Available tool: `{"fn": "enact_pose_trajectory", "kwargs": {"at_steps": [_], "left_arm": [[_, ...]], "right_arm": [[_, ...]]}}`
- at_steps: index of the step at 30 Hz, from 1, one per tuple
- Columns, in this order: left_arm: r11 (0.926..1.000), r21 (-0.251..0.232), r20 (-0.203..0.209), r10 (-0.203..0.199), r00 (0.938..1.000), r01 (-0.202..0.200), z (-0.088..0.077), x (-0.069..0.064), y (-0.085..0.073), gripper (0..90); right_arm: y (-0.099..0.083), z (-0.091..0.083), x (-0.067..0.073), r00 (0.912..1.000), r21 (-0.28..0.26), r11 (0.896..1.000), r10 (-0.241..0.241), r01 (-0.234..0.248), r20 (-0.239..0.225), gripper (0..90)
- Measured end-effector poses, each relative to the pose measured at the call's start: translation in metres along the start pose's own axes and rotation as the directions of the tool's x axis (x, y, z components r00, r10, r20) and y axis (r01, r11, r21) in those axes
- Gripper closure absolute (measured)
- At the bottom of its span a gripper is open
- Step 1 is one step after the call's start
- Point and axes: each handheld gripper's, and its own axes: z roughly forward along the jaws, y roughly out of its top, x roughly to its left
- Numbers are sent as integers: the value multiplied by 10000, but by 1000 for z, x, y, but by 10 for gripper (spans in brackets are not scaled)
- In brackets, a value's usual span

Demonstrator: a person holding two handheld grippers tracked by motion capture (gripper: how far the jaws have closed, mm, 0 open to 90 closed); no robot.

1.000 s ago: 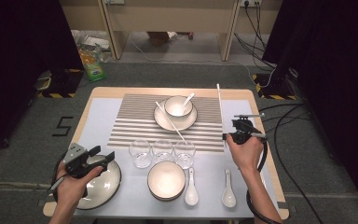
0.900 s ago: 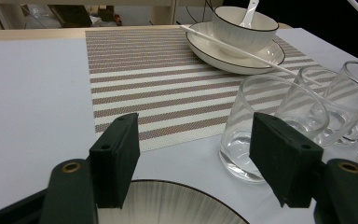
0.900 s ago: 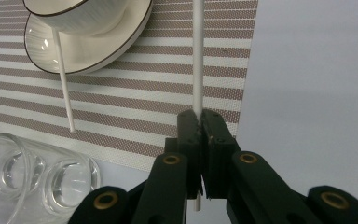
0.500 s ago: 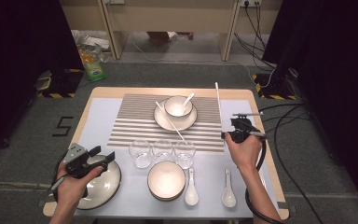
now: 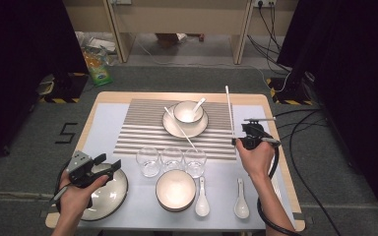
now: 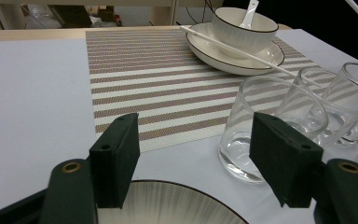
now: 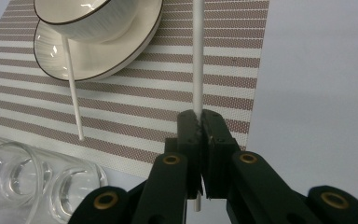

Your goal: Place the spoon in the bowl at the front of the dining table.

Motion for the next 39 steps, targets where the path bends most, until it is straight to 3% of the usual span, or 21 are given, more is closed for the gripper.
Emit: {"fn": "enact_pose_trajectory", "kwargs": {"at_steps": [39], "left_arm": [[10000, 51, -39, 3, 10000, -3, -1, 1, 0, 326]], "right_arm": [[5, 6, 7, 9999, -146, 9999, -86, 85, -66, 873]]}}
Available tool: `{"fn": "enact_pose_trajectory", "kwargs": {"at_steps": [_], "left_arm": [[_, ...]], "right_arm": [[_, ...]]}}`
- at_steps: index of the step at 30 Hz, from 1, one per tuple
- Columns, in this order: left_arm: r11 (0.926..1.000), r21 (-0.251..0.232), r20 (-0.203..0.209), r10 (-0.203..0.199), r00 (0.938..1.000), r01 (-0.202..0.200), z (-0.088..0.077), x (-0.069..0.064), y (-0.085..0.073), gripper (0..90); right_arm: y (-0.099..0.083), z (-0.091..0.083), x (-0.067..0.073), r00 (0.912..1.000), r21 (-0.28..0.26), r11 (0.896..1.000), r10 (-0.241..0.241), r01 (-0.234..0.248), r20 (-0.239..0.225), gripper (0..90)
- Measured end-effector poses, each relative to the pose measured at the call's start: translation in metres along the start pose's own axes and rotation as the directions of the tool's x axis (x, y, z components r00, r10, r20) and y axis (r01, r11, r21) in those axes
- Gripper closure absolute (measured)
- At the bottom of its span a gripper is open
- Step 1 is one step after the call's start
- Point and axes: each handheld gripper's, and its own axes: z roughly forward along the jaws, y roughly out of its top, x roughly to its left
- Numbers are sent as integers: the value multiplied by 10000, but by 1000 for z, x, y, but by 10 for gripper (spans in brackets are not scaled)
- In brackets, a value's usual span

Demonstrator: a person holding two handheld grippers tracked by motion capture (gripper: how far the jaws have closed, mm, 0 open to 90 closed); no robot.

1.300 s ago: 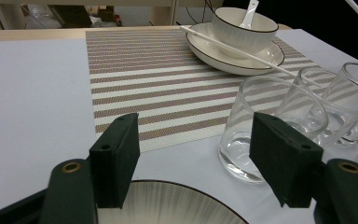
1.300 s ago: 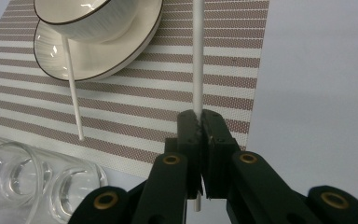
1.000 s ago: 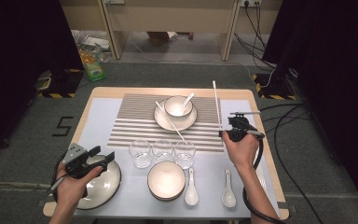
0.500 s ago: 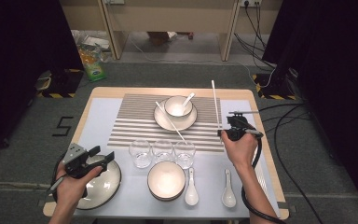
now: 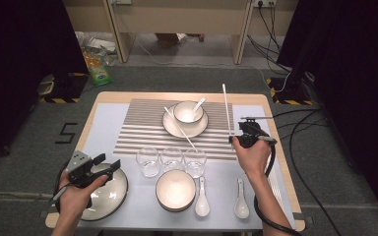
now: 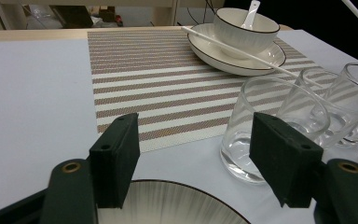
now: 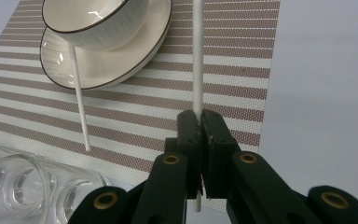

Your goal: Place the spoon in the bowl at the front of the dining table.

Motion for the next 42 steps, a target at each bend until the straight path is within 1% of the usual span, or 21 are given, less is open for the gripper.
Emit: {"fn": "enact_pose_trajectory", "kwargs": {"at_steps": [3, 7, 9, 10, 13, 15, 17, 19, 24, 27, 30, 33, 35, 41, 42], "left_arm": [[10000, -16, 19, 15, 10000, -15, 0, 0, 0, 326], [10000, 17, -13, 44, 10000, -44, -1, 0, 0, 327], [10000, -67, -2, -20, 10000, 20, 0, 0, 1, 327], [10000, -80, 12, -22, 10000, 22, 0, 0, 1, 327], [10000, -19, -12, -1, 10000, 1, -1, 0, 0, 327], [10000, -16, -10, 7, 10000, -7, -1, 0, 0, 327], [10000, -27, -6, 4, 10000, -4, -1, 0, 0, 327], [10000, -65, 12, -3, 10000, 3, -1, 0, 0, 327], [10000, -22, -11, 1, 10000, -1, -1, 0, 0, 326], [10000, -43, -6, -17, 10000, 17, -1, 0, 0, 327], [10000, -83, -11, -29, 10000, 29, -1, 0, 1, 327], [10000, -66, -9, -24, 10000, 24, -1, 0, 1, 327], [10000, -64, -10, -30, 10000, 30, -1, 0, 1, 327], [10000, -70, -11, -8, 10000, 7, -1, 1, 1, 327], [10000, -70, -5, -12, 10000, 12, -1, 1, 1, 327]], "right_arm": [[0, 0, 1, 10000, -99, 9999, -73, 73, -31, 874], [1, 1, 2, 10000, -51, 10000, 10, -10, -50, 873], [1, 1, 3, 9999, -95, 9999, -99, 99, -47, 874], [2, 1, 3, 10000, -65, 10000, -41, 41, -77, 874], [2, 2, 4, 9999, -26, 10000, -65, 65, -86, 873], [2, 3, 5, 9998, -135, 9998, -143, 142, -121, 873], [3, 3, 5, 9998, -116, 9999, -93, 91, -165, 873], [3, 4, 6, 9999, -46, 10000, -30, 30, -129, 874], [3, 5, 7, 9998, -147, 9998, -127, 125, -168, 874], [4, 4, 9, 9999, -66, 10000, -64, 64, -108, 873], [5, 5, 9, 9998, -144, 9997, -173, 171, -130, 873], [5, 5, 10, 9998, -115, 9999, -97, 95, -147, 873], [6, 5, 10, 9997, -183, 9997, -179, 175, -185, 873], [7, 5, 12, 9997, -166, 9998, -134, 131, -188, 874], [7, 5, 12, 9996, -207, 9996, -192, 187, -217, 874]]}}
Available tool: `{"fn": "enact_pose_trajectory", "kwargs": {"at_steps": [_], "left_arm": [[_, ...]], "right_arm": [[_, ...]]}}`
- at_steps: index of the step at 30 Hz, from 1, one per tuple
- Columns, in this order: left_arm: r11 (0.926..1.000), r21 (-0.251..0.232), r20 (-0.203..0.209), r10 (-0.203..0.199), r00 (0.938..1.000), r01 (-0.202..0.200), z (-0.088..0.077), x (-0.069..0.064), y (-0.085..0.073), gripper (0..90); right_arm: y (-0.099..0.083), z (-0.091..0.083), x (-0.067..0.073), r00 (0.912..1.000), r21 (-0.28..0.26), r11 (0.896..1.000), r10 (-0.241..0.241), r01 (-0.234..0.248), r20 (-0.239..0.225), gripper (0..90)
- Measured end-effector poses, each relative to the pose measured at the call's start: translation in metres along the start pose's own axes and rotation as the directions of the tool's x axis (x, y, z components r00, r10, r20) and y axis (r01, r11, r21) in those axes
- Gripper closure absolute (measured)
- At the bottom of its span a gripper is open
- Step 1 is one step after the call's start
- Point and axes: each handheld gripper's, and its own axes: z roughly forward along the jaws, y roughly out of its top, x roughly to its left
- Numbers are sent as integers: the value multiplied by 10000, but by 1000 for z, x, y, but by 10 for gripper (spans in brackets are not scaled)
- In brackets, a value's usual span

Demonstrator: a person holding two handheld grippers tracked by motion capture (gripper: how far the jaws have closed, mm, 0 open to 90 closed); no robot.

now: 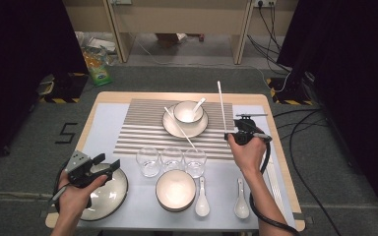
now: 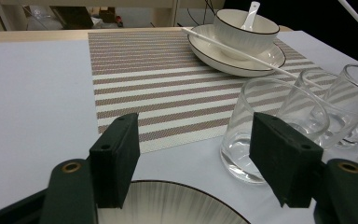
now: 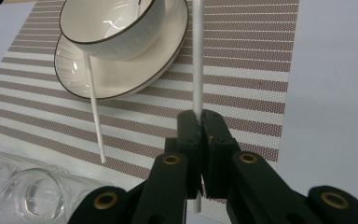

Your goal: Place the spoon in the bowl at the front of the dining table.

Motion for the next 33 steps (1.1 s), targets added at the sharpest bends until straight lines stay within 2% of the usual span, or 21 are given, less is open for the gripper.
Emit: {"fn": "enact_pose_trajectory", "kwargs": {"at_steps": [33], "left_arm": [[10000, -13, -10, 6, 10000, -6, 0, 0, 0, 327]], "right_arm": [[3, 4, 5, 9999, -73, 9999, -80, 79, -87, 874]]}}
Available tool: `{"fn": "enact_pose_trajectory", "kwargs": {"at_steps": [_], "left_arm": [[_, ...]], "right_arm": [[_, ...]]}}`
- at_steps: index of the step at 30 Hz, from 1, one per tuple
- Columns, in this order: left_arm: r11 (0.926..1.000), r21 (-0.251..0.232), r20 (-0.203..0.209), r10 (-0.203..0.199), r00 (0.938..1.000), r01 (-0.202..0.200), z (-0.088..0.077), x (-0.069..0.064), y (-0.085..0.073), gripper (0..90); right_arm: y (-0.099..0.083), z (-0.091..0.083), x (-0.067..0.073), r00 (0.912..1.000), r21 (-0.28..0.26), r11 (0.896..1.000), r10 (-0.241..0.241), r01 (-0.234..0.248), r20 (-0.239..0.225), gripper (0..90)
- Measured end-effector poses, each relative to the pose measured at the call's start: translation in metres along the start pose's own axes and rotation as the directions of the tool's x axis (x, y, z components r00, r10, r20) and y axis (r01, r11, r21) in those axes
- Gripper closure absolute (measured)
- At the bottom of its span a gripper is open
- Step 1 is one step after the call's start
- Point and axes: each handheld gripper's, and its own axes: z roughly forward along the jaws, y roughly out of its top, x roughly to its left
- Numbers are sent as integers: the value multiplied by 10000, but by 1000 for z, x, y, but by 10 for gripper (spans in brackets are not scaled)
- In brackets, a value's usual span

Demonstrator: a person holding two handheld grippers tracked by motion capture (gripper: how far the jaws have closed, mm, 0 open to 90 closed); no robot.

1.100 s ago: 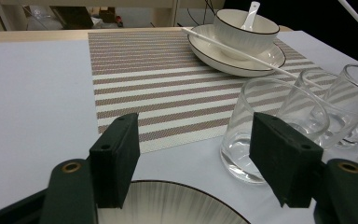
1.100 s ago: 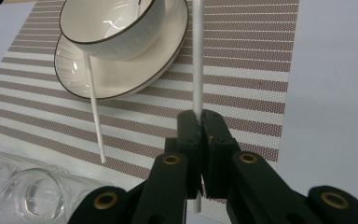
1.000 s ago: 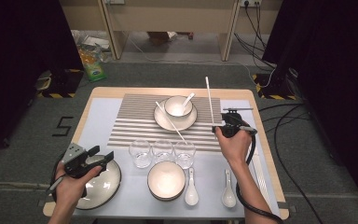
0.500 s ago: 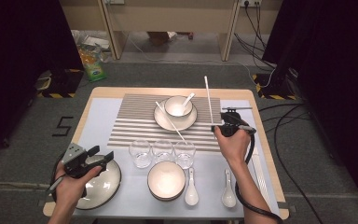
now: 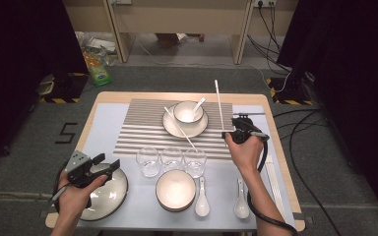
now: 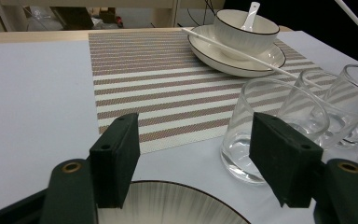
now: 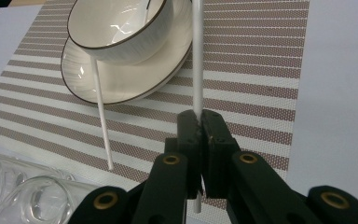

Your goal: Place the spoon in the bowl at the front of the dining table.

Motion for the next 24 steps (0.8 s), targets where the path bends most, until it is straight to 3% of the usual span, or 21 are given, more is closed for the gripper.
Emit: {"fn": "enact_pose_trajectory", "kwargs": {"at_steps": [24], "left_arm": [[10000, 3, 1, 27, 10000, -27, -1, 0, 0, 328]], "right_arm": [[2, 3, 5, 10000, -52, 10000, -28, 28, -78, 873]]}}
